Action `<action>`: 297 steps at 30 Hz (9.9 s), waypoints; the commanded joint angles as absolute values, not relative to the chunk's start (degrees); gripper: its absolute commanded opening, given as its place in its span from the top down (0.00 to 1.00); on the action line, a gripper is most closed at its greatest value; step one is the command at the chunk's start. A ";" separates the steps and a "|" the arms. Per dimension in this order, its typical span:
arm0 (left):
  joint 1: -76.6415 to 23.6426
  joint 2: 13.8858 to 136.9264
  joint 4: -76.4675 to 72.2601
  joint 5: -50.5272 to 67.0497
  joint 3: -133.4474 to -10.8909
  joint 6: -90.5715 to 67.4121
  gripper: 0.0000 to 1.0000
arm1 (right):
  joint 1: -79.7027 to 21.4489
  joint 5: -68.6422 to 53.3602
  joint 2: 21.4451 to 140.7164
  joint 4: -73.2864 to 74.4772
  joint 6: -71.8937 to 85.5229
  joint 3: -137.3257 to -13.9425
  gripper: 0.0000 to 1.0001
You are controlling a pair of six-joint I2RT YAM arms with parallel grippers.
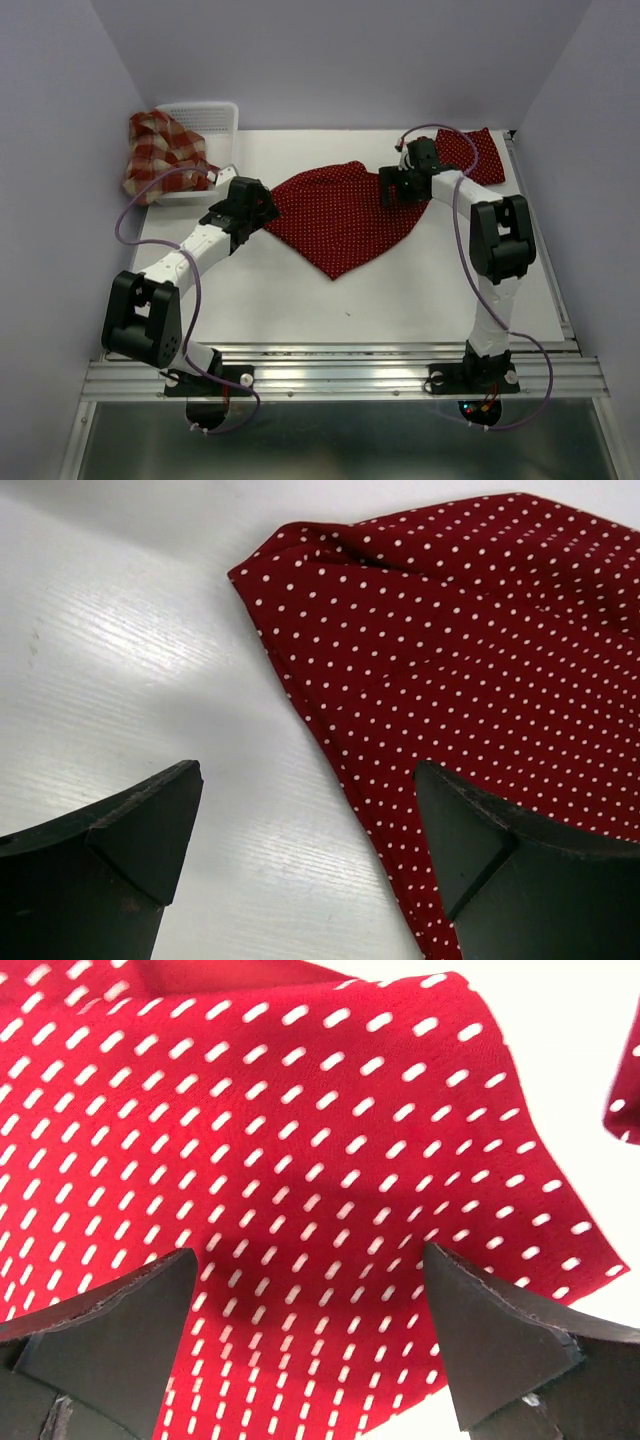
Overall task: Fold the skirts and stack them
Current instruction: Flatten the skirt out, then fold the skirt
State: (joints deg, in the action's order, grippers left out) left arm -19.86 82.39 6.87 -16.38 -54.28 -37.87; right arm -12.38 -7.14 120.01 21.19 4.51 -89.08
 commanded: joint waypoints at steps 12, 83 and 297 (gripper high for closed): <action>-11.34 90.69 -7.64 -11.34 -52.64 -33.49 0.01 | -29.87 -2.65 91.68 19.42 5.62 -65.05 0.00; -9.58 87.55 -10.11 -4.66 -47.29 -34.98 1.00 | -53.44 28.66 96.17 7.05 29.71 -55.55 0.98; -12.83 111.88 2.11 -8.61 -74.09 -35.24 0.36 | -67.50 9.93 106.96 23.38 13.45 -73.74 0.96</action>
State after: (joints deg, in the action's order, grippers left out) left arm -13.04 110.80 2.33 -5.85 -71.53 -35.33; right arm -67.83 10.46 109.86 25.56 13.67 -74.08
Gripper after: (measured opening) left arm 0.665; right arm 0.076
